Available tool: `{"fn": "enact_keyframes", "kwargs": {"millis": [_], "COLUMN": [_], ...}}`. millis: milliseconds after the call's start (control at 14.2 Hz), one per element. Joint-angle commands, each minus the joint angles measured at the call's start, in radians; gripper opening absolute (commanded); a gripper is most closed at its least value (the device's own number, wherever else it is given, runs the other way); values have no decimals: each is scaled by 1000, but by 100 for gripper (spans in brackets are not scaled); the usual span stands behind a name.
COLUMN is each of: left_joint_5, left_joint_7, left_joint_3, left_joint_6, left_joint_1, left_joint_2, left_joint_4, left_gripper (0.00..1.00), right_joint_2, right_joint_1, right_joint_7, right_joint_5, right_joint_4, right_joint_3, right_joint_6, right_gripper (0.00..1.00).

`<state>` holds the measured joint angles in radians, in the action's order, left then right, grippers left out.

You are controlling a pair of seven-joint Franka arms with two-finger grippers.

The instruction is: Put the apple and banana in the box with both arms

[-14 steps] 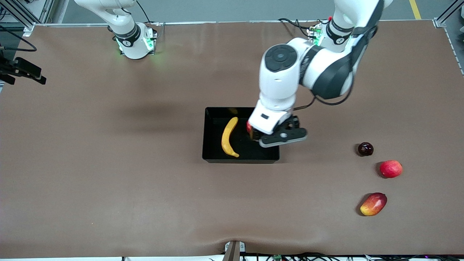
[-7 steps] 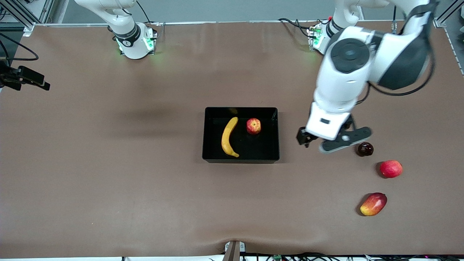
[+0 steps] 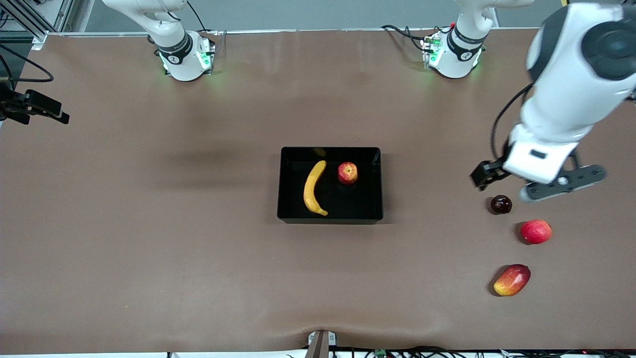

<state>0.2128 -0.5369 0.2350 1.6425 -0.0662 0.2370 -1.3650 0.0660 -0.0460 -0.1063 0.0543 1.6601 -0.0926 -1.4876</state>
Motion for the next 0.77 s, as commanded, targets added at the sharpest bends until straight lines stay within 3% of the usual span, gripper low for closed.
{"fn": "enact_keyframes", "kwargs": {"millis": [0, 211, 352, 704], "left_joint_5": [-30, -67, -78, -136], "left_joint_7": [81, 170, 237, 330], "left_joint_3": [9, 3, -5, -100], "left_joint_6": [-39, -44, -43, -43], "left_joint_1": [43, 69, 77, 43], "left_joint_2": [-67, -102, -180, -329], "left_joint_4": [-34, -52, -129, -278], "left_gripper": [100, 100, 100, 100], "right_joint_2": [3, 5, 5, 5], "right_joint_1": [-3, -2, 20, 31], "right_joint_7": [-1, 0, 0, 0], "right_joint_5": [-1, -11, -72, -79], "right_joint_4": [-14, -14, -16, -16], "right_joint_3": [8, 10, 13, 11], "right_joint_6": [9, 1, -13, -3], "right_gripper": [100, 100, 100, 100]}}
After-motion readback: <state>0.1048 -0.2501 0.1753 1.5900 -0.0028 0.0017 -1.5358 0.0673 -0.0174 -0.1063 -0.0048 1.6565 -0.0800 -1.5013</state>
